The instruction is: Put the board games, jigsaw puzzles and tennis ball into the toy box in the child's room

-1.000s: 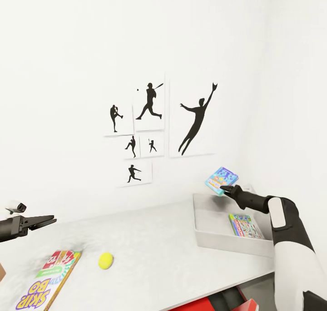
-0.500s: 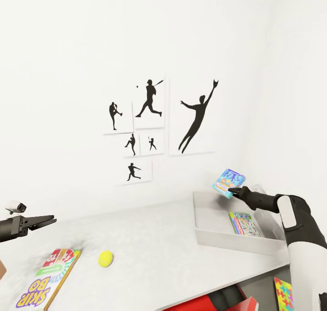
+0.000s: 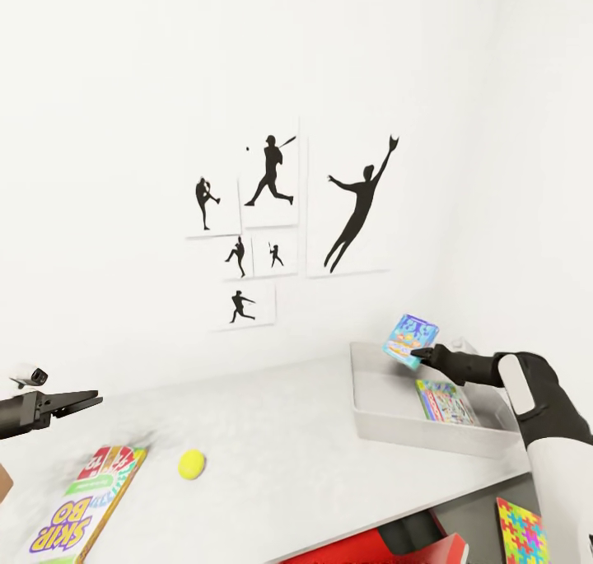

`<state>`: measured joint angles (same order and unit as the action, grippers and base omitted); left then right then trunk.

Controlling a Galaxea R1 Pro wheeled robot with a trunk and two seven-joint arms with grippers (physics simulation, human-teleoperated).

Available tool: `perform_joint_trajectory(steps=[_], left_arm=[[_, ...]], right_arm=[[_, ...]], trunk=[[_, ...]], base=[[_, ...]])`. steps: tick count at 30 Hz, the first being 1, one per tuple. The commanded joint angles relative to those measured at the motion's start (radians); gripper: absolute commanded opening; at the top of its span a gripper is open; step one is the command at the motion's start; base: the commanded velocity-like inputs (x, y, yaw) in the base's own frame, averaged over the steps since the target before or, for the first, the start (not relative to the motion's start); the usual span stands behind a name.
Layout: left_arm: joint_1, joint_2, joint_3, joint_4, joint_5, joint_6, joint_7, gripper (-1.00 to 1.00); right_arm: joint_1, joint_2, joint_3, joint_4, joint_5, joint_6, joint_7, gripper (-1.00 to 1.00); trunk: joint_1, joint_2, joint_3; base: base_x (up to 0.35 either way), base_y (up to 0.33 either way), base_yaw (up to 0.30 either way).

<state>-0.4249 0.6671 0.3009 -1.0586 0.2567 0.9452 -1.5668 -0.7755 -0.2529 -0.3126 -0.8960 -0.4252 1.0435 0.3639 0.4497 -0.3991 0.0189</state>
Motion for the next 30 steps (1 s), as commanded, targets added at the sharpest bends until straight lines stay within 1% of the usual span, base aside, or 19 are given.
perform_joint_trajectory(steps=[1,2,6,7,9,15,22,25,30], left_arm=[[0.000,0.000,0.000,0.000,0.000,0.011,-0.004,1.00],[0.000,0.000,0.000,0.000,0.000,0.011,-0.004,1.00],[0.000,0.000,0.000,0.000,0.000,0.011,-0.004,1.00],[0.000,0.000,0.000,0.000,0.000,0.011,-0.004,1.00],[0.000,0.000,0.000,0.000,0.000,0.011,-0.004,1.00],[0.000,0.000,0.000,0.000,0.000,0.010,-0.004,1.00],[0.000,0.000,0.000,0.000,0.000,0.010,-0.004,1.00],[0.000,0.000,0.000,0.000,0.000,0.010,-0.004,1.00],[0.000,0.000,0.000,0.000,0.000,0.010,-0.004,1.00]], right_arm=[[-0.001,-0.004,0.012,0.002,0.008,0.004,0.015,-1.00],[-0.001,-0.011,0.042,0.009,0.007,0.004,0.028,-1.00],[-0.001,-0.025,0.099,0.024,0.007,0.004,0.069,-1.00],[-0.001,-0.032,0.121,0.031,0.007,0.004,0.095,-1.00],[-0.001,-0.042,0.145,0.040,0.008,0.004,0.131,-1.00],[-0.001,-0.067,0.170,0.067,0.009,0.004,0.176,-1.00],[-0.001,-0.073,0.178,0.100,0.010,0.004,0.183,-1.00],[-0.001,-0.074,0.190,0.115,0.011,0.004,0.183,-1.00],[-0.001,-0.075,0.229,0.125,0.011,0.004,0.184,-1.00]], trunk=[[0.000,-0.001,-0.002],[0.000,-0.001,-0.004],[0.000,-0.001,-0.010],[0.000,-0.001,-0.012],[0.000,-0.001,-0.015],[0.000,-0.001,-0.025],[0.000,-0.001,-0.036],[0.000,-0.001,-0.041],[0.000,-0.001,-0.049]], base=[[0.000,0.000,0.000],[0.000,0.000,0.000],[0.000,0.000,0.000],[0.000,0.000,0.000],[0.000,0.000,0.000],[0.000,0.000,0.000],[0.000,0.000,0.000],[0.000,0.000,0.000],[0.000,0.000,0.000]])
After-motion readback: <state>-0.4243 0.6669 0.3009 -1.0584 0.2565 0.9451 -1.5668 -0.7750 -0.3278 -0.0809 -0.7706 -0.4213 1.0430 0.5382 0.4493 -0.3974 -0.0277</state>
